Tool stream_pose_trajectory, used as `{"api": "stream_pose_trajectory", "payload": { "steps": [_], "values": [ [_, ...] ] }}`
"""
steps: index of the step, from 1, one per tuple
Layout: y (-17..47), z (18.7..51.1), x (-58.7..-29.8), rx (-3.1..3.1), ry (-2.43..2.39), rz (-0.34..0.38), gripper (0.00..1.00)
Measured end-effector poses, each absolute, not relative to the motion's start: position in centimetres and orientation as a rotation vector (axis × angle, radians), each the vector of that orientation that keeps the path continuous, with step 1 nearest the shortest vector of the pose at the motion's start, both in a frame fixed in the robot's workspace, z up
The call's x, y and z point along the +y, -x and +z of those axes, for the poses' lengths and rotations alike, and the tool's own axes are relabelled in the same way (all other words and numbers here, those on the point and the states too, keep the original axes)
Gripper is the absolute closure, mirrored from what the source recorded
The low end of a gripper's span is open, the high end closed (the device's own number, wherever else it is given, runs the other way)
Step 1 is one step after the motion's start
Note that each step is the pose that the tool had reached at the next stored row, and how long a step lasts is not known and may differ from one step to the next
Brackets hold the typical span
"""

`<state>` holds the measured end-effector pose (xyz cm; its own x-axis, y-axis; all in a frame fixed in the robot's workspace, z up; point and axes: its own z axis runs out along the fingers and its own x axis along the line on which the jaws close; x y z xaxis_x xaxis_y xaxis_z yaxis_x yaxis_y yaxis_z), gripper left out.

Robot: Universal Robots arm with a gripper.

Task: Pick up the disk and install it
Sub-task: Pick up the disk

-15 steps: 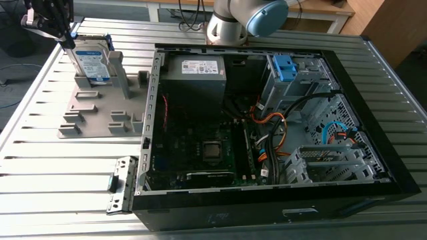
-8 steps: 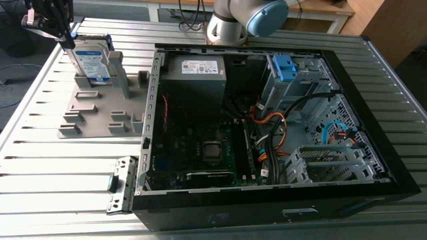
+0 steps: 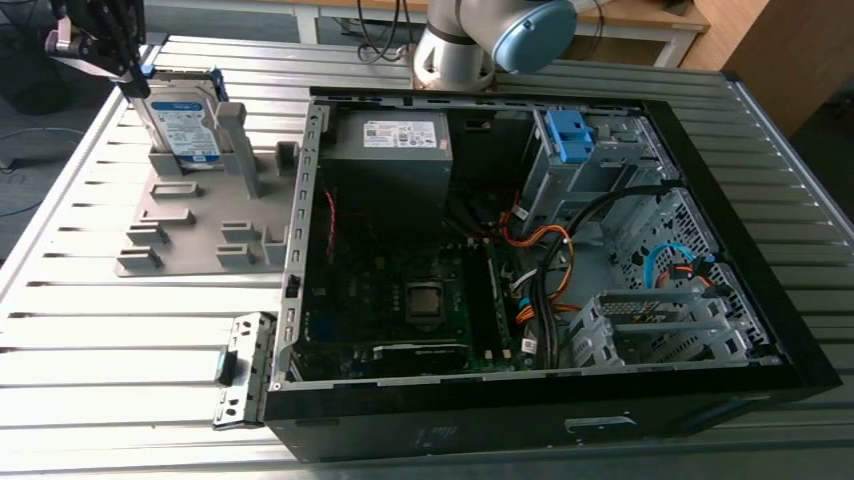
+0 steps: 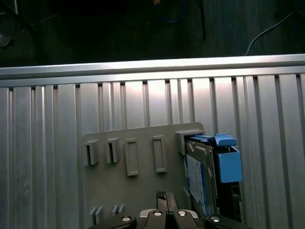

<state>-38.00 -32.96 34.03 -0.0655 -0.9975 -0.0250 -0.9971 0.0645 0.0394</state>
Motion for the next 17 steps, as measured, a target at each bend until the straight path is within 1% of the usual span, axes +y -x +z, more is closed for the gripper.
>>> {"api": "stream_pose_trajectory", "payload": {
  "steps": [8, 9, 10, 12, 13, 15, 16, 17],
  "values": [
    [38.0, 34.03, -32.96, -2.285, -2.142, -0.072, 0.89],
    [38.0, 34.03, -32.96, -2.285, -2.142, -0.072, 0.83],
    [38.0, 34.03, -32.96, -2.285, -2.142, -0.072, 0.83],
    [38.0, 34.03, -32.96, -2.285, -2.142, -0.072, 0.71],
    [38.0, 34.03, -32.96, -2.285, -2.142, -0.072, 0.71],
    [38.0, 34.03, -32.96, -2.285, -2.142, -0.072, 0.59],
    [38.0, 34.03, -32.96, -2.285, -2.142, -0.072, 0.59],
    [38.0, 34.03, -32.96, -2.285, -2.142, -0.072, 0.53]
  ]
}}
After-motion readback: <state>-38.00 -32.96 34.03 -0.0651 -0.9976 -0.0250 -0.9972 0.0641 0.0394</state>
